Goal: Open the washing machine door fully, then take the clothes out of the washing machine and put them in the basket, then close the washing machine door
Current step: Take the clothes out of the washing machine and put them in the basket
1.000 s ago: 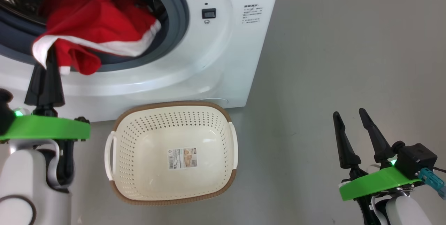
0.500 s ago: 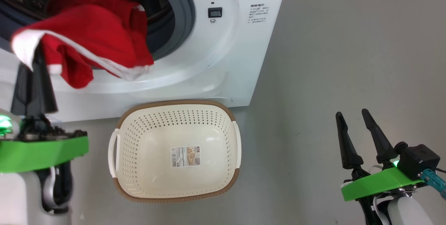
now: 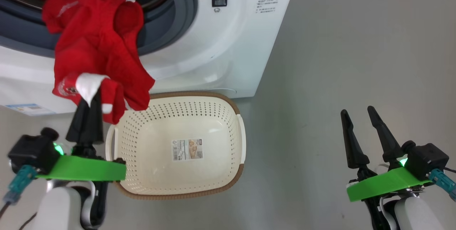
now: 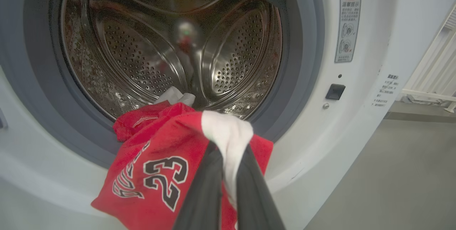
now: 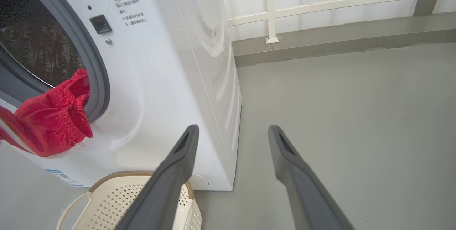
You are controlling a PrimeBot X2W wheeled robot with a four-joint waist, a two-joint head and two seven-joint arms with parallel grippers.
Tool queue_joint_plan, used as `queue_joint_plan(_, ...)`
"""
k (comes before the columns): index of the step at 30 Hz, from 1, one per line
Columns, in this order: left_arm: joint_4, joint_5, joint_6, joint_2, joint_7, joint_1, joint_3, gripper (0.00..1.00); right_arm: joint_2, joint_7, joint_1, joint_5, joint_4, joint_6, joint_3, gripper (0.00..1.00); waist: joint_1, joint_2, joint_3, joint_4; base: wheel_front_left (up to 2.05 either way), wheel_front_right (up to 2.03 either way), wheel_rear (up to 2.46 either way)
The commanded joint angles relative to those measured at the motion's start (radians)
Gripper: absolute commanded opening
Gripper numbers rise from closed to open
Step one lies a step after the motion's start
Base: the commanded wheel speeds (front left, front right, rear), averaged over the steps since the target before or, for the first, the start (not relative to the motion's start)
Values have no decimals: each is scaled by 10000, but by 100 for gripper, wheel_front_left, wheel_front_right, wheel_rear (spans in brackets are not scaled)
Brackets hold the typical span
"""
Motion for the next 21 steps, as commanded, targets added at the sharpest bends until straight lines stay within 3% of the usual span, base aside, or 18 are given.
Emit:
queue_joint_plan(1, 93, 98, -55, 213, -51, 68, 200, 0, -39, -65, -200, -2, -282, 35, 251, 100, 0, 0, 251, -51, 0, 0, 0)
queue_joint_plan(21, 4839, -104, -55, 765, -51, -1967, -1055, 2, -39, -65, -989, 269, -549, 35, 504, 100, 0, 0, 2195, -375, 0, 0, 0)
